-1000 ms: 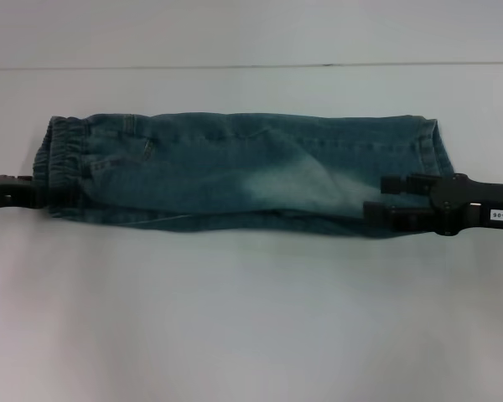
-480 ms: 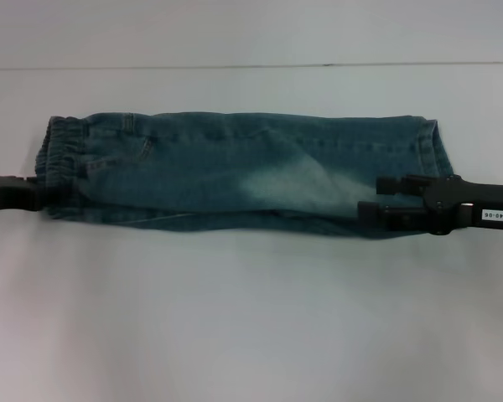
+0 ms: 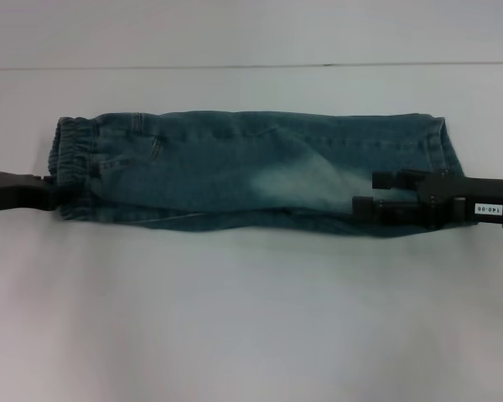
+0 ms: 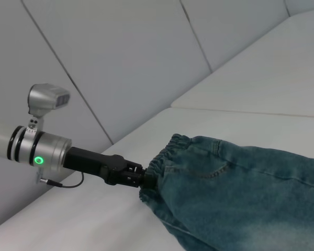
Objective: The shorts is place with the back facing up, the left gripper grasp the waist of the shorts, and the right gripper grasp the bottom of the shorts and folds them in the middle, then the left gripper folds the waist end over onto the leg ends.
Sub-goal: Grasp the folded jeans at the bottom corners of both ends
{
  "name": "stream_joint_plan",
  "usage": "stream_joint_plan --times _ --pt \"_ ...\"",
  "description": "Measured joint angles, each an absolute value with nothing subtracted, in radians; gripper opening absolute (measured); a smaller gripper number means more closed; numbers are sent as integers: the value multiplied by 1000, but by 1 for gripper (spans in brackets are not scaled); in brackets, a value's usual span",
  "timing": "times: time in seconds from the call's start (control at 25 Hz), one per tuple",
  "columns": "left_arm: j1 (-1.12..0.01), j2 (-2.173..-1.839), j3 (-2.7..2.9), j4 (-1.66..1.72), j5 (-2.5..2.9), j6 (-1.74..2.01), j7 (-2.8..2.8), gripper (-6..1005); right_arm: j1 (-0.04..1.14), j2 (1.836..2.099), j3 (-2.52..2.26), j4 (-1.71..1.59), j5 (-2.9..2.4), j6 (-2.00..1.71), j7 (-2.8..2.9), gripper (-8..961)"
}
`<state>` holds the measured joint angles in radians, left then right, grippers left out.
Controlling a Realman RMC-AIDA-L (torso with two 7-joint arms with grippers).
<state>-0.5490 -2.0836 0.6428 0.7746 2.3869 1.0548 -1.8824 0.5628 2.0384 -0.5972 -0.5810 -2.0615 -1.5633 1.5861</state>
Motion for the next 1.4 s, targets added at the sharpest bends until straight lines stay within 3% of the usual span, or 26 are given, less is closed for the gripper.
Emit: stream_joint_plan --times 0.76,1.2,1.4 --pt "-554 -2079 636 809 2383 1116 -1870 289 585 2058 -604 -581 -2060 -1492 1574 942" --pt "-590 -2058 618 1006 2317 1410 -1967 195 619 2089 -602 -488 -1920 -1269 1447 919" --pt "-664 -2026 613 1054 2278 1497 -2047 122 672 2097 -608 -326 -1675 -1090 1233 762"
